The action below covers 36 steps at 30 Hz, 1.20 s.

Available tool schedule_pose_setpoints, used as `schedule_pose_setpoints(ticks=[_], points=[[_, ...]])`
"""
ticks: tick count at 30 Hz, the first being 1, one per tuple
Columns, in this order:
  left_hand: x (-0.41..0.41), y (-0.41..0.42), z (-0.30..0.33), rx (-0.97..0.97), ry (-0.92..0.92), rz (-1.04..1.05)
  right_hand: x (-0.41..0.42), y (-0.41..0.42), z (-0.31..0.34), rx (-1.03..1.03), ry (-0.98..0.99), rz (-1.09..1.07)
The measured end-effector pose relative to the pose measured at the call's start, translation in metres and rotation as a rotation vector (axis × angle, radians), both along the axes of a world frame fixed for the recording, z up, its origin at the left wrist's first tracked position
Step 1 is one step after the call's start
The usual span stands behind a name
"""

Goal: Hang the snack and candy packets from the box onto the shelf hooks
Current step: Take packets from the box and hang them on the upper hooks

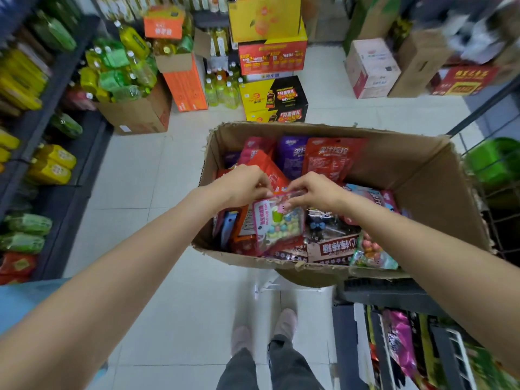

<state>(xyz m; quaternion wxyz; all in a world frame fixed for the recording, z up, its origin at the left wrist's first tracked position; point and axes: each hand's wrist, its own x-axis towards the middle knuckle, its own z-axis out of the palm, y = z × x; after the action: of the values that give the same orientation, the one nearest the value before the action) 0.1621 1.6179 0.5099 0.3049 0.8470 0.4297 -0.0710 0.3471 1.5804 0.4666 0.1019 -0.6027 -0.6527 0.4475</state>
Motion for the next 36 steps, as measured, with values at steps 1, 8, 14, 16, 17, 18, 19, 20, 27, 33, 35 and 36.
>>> schedule_pose_setpoints(ticks=[1,8,14,16,17,18,19,20,27,33,35,36], points=[[0.000,-0.002,0.004,0.021,-0.045,0.027,0.002,-0.003,0.008,0.035,-0.009,-0.008],[-0.003,-0.025,0.065,-0.112,-0.654,0.246,0.020,-0.048,0.076,0.223,0.279,-0.510],[0.006,-0.048,0.136,0.149,-0.689,0.000,-0.001,-0.118,0.157,0.439,0.445,-0.868],[0.011,-0.063,0.166,0.240,-0.744,-0.034,-0.011,-0.145,0.183,0.559,0.440,-0.982],[0.013,-0.073,0.181,0.273,-0.775,-0.043,-0.016,-0.160,0.197,0.619,0.404,-1.012],[0.015,-0.085,0.197,0.313,-0.805,-0.057,-0.022,-0.175,0.211,0.675,0.335,-1.022],[0.015,-0.096,0.211,0.340,-0.828,-0.073,-0.026,-0.192,0.225,0.721,0.247,-1.016],[0.017,-0.107,0.225,0.352,-0.852,-0.099,-0.029,-0.208,0.241,0.764,0.147,-1.015],[0.044,-0.180,0.311,0.421,-0.896,-0.270,-0.046,-0.314,0.342,0.878,-0.254,-0.947],[0.070,-0.243,0.359,0.498,-0.922,-0.503,-0.049,-0.391,0.384,0.898,-0.488,-0.843],[0.081,-0.263,0.368,0.442,-1.023,-0.525,-0.043,-0.410,0.388,0.975,-0.337,-0.912],[0.088,-0.272,0.372,0.393,-1.077,-0.526,-0.039,-0.419,0.389,1.013,-0.278,-0.937]])
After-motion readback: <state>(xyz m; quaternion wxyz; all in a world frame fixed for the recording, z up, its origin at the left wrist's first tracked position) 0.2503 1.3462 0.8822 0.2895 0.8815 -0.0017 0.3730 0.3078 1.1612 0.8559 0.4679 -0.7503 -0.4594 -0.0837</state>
